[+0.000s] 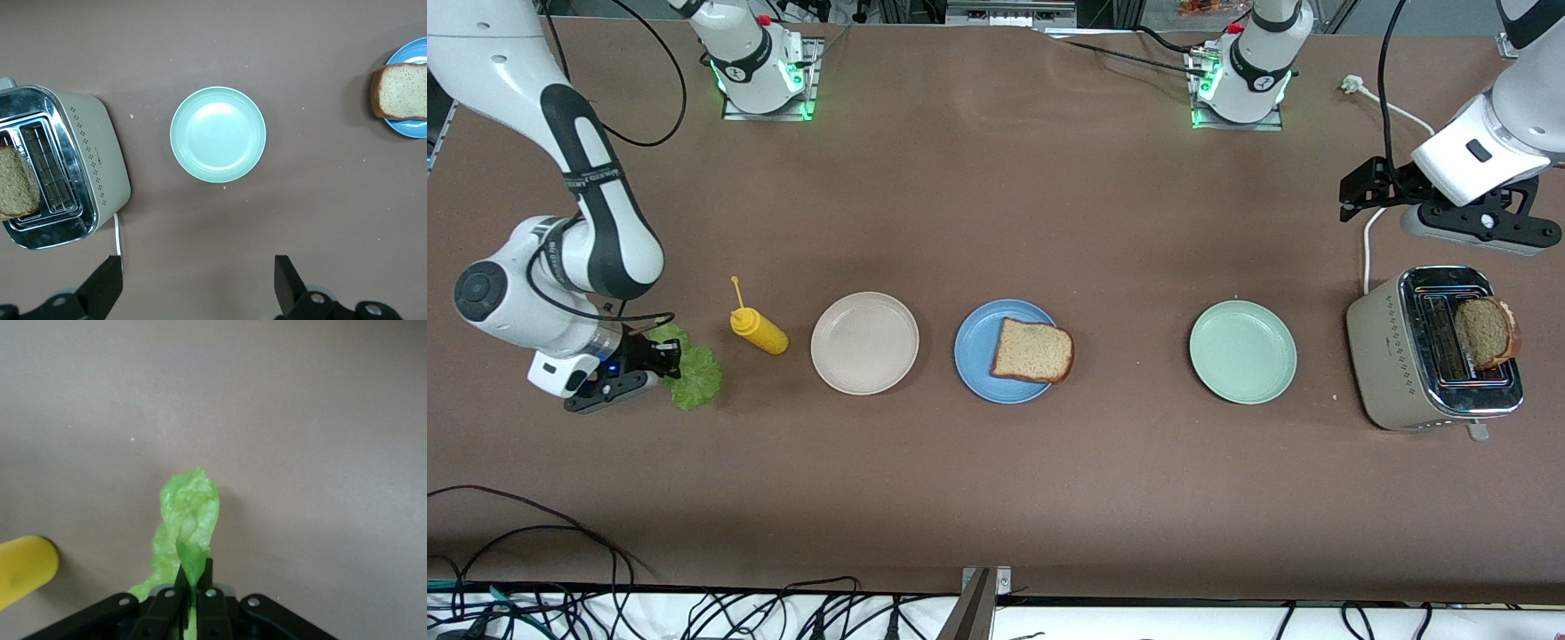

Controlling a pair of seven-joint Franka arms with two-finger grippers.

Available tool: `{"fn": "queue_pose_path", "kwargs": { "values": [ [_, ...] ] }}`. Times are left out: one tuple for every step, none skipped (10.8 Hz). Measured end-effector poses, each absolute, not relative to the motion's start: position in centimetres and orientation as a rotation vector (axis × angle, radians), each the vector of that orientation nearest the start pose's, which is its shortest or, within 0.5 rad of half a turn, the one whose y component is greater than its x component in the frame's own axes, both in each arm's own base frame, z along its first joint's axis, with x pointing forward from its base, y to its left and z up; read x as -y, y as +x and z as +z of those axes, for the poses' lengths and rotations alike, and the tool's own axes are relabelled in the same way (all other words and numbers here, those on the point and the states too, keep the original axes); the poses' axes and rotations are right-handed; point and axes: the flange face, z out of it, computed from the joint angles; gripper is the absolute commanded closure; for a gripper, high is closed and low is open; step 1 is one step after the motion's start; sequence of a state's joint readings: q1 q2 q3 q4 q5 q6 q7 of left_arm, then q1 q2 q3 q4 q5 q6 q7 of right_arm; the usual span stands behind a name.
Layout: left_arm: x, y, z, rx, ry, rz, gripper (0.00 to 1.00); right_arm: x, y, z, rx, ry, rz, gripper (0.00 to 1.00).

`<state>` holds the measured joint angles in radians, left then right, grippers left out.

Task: Make sandwich in blue plate with both arms
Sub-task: 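Grasp the green lettuce leaf with the right gripper and lift it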

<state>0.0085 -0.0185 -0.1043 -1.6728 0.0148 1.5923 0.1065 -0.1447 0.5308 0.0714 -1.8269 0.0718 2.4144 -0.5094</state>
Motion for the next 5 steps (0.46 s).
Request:
{"fn": "queue_pose_path", "kwargs": {
  "values": [
    [5.1,54.5,58.8,-0.316,-3.108,0.097,0.00,5.0,65.5,26.0,0.568,-3.014,-0.107,1.00],
    [5.1,54.5,58.8,-0.316,-3.108,0.097,0.00,5.0,65.6,27.2,0.565,-3.005,-0.085,1.00],
    [5.1,54.5,58.8,-0.315,-3.108,0.097,0.00,4.9,65.7,28.5,0.560,-2.995,-0.057,1.00],
    [5.1,54.5,58.8,-0.314,-3.108,0.097,0.00,4.8,65.8,30.4,0.546,-2.988,-0.023,1.00],
    [5.0,54.5,58.8,-0.314,-3.108,0.098,0.00,4.6,65.9,32.1,0.524,-2.984,0.004,1.00]
  ]
}}
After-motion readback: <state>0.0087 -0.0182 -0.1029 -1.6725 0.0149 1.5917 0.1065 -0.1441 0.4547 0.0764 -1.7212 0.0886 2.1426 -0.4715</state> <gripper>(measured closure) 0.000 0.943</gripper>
